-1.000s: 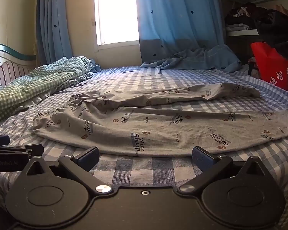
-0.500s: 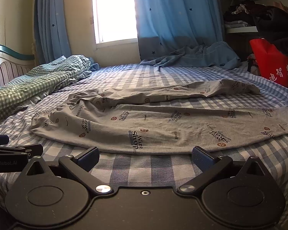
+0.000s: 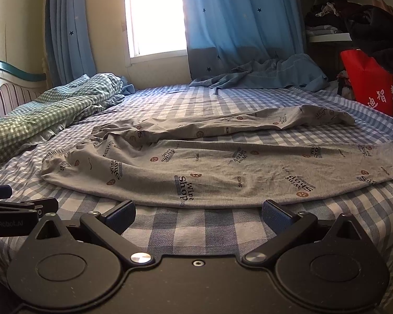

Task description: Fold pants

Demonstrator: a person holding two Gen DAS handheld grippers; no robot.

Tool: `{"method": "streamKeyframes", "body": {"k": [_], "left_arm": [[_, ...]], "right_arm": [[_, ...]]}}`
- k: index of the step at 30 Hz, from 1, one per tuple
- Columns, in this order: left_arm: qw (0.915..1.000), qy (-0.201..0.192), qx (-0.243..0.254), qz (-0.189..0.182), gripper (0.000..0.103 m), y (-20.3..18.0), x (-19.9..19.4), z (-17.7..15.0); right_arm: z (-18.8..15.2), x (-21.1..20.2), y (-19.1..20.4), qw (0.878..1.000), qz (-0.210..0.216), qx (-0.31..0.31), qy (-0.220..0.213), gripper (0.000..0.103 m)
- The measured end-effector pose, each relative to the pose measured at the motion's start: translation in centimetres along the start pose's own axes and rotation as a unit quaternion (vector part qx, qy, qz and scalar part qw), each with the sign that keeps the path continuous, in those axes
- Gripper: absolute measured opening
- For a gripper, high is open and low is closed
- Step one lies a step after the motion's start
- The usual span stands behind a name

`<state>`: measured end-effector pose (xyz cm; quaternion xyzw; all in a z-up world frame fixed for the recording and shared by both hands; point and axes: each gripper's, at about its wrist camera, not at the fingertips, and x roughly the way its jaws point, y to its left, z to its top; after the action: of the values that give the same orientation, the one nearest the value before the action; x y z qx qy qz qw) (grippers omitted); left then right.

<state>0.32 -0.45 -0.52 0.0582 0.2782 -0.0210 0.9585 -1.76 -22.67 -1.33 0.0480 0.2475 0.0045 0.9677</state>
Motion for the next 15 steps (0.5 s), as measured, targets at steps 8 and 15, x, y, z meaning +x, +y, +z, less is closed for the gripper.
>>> {"method": "streamKeyframes", "body": {"k": [8, 15], "left_arm": [[1.0000, 0.001, 0.000, 0.001, 0.103, 0.09, 0.11, -0.14], [1.0000, 0.001, 0.000, 0.000, 0.103, 0.01, 0.07, -0.14]], "right_arm": [[0.02, 0.02, 0.01, 1.000, 0.001, 0.000, 0.000, 0.102], [-0.04, 0.10, -0.02, 1.000, 0.000, 0.000, 0.001, 0.102]]}}
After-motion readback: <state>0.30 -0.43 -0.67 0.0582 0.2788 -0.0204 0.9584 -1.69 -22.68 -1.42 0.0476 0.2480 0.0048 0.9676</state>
